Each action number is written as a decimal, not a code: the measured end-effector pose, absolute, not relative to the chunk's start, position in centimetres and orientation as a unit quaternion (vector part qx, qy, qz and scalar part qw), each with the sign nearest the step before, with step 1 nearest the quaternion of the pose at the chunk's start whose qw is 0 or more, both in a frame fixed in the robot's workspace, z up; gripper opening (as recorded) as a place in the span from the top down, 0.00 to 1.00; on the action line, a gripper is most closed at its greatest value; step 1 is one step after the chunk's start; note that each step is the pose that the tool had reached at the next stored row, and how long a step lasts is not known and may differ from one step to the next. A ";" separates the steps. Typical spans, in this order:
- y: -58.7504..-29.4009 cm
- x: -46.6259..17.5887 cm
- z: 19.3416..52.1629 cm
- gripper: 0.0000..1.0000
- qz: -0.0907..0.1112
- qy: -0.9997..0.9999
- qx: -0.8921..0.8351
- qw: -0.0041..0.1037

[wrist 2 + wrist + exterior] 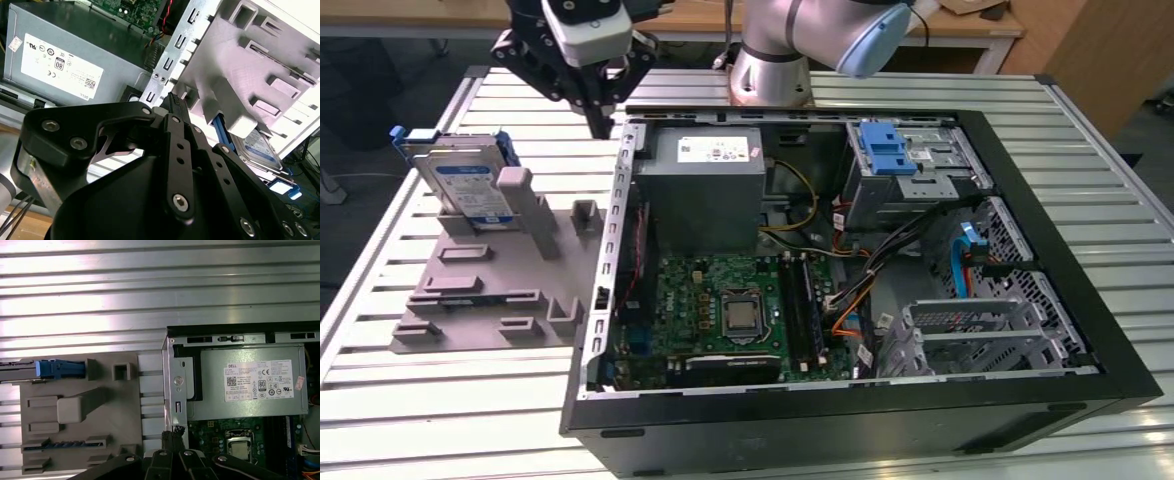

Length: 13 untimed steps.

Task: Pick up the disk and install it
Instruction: 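Reach for the disk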

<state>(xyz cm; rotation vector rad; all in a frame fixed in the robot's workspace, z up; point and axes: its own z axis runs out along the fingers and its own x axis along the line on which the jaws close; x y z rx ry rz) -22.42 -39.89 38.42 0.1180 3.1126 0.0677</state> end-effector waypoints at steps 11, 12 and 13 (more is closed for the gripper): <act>-39.9 -22.8 38.4 0.89 0.022 0.999 0.038 0.013; -39.9 -22.8 38.4 0.89 0.022 0.999 0.038 0.013; -39.9 -22.9 38.4 0.89 0.022 0.999 0.038 0.013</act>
